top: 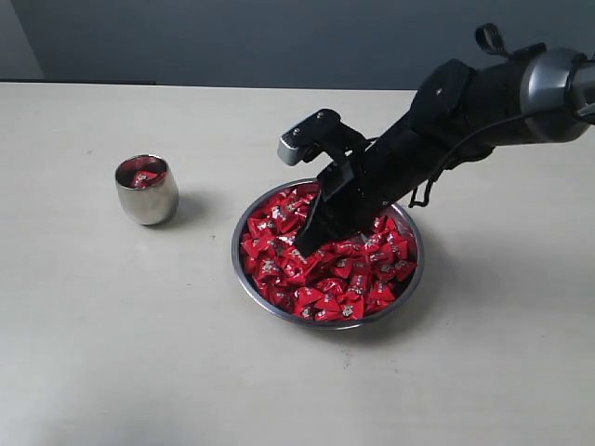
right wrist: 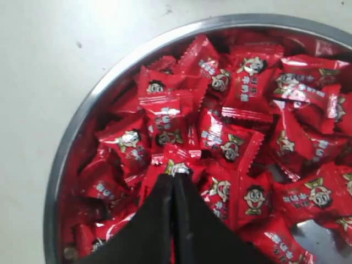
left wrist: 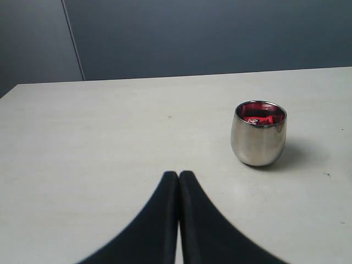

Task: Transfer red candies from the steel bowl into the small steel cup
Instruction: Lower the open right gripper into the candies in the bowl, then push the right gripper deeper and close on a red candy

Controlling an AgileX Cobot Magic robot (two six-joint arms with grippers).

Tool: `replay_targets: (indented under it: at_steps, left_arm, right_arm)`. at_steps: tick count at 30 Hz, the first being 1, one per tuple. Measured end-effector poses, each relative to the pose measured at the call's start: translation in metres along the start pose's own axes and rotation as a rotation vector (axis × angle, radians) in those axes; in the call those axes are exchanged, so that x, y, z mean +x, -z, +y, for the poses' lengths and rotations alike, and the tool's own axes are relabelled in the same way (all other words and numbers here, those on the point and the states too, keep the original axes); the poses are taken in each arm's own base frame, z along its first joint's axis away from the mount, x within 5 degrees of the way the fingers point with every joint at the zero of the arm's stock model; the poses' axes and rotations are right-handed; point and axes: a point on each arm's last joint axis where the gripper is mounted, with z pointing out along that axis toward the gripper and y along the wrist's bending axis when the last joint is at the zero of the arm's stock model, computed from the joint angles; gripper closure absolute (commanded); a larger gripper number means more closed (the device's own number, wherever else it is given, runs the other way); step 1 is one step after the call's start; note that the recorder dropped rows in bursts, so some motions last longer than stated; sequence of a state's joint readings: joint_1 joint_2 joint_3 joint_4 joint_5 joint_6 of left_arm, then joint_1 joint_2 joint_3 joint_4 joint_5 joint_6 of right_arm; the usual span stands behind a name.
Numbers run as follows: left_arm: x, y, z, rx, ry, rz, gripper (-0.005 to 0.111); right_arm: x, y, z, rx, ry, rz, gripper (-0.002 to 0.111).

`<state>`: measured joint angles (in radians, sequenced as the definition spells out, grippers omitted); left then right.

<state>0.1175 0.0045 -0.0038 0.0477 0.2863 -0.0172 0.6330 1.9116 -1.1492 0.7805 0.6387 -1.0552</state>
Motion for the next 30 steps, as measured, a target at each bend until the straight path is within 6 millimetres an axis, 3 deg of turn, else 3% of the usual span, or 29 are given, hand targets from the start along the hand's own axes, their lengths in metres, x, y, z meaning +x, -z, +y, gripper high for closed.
replay_targets:
  at_steps: [7,16,24,30]
  left_arm:
    - [0.000,0.000,0.000,0.000,0.000,0.000,0.106]
    - [0.000,0.000,0.000,0.000,0.000,0.000,0.106]
    - [0.000,0.000,0.000,0.000,0.000,0.000,0.106]
    - [0.000,0.000,0.000,0.000,0.000,0.000,0.106]
  right_arm:
    - [-0.015,0.009,-0.001,0.037,0.000,0.038,0.109]
    - [-0.031,0.007,0.017,0.105,0.078,0.108,0.109]
    - [-0.016,-0.021,0.008,0.102,0.060,0.220,0.109]
    - [-0.026,-0.025,0.005,0.110,0.067,0.198,0.109]
